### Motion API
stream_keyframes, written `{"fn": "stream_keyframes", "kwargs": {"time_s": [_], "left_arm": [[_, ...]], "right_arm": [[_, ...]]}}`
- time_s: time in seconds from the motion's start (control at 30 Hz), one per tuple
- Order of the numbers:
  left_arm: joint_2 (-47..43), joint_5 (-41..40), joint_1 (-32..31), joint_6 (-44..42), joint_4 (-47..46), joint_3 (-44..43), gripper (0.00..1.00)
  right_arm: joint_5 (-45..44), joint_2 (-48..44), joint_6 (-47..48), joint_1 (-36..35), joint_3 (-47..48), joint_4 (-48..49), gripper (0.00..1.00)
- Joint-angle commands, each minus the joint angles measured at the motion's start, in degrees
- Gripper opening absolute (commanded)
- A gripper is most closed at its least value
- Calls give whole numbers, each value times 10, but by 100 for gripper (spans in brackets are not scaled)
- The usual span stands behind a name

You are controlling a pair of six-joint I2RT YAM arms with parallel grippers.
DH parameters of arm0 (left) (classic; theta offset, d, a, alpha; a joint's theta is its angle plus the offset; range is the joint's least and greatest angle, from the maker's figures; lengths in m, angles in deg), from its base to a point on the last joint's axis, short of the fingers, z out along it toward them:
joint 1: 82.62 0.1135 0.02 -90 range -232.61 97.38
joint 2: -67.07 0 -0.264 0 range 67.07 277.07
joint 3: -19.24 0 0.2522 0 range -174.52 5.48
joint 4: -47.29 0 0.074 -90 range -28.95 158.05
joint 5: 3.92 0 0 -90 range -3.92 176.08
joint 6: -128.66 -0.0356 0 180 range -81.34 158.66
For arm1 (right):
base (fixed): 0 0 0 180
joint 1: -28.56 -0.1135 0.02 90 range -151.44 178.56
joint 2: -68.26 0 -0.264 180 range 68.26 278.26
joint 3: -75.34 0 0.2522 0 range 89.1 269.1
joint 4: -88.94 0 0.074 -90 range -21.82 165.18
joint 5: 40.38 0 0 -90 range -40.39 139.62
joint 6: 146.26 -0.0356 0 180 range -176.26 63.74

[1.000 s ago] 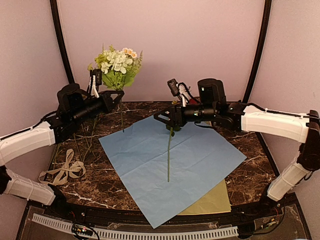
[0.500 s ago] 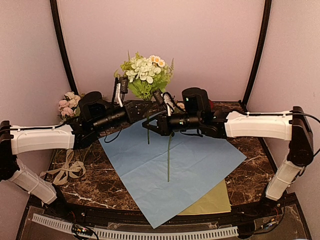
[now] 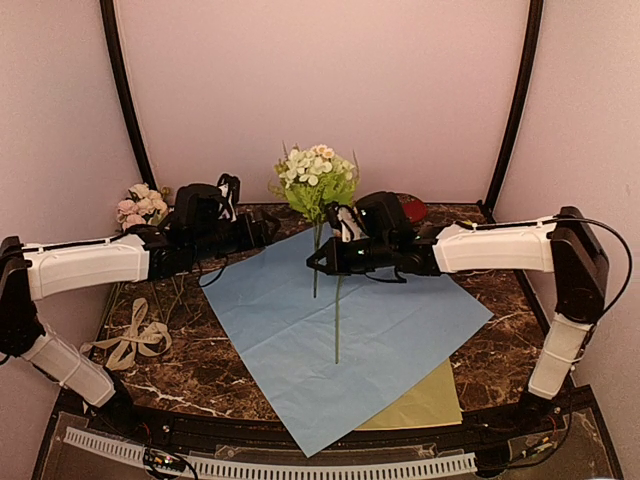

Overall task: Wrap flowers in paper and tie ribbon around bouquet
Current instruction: Pass from the left arm to the right, then place the fake flower on the flattened wrapping paper, then pick up the fake flower from the corner of the board.

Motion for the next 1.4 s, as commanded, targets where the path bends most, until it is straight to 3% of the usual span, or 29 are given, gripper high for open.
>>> {"fn": "stream_keyframes", "kwargs": {"time_s": [0.0, 0.5, 0.73, 0.97, 1.2, 1.37], "left_arm": [[5, -51, 41, 39, 144, 14, 80], [19, -90, 72, 2, 187, 21, 80], [16, -93, 88, -8, 207, 20, 80], [11, -95, 104, -17, 213, 23, 81], [29, -64, 218, -17, 247, 17, 77], [93, -45, 314, -51, 262, -19, 55]], "right_arm": [[-12, 61, -39, 5, 12, -38, 0], [10, 139, -83, 18, 6, -25, 1], [-21, 128, -89, 20, 8, -49, 39], [-115, 58, -48, 16, -4, -107, 47], [-183, -35, 17, 11, -9, -158, 47], [-206, -44, 41, 11, -8, -179, 47]]}}
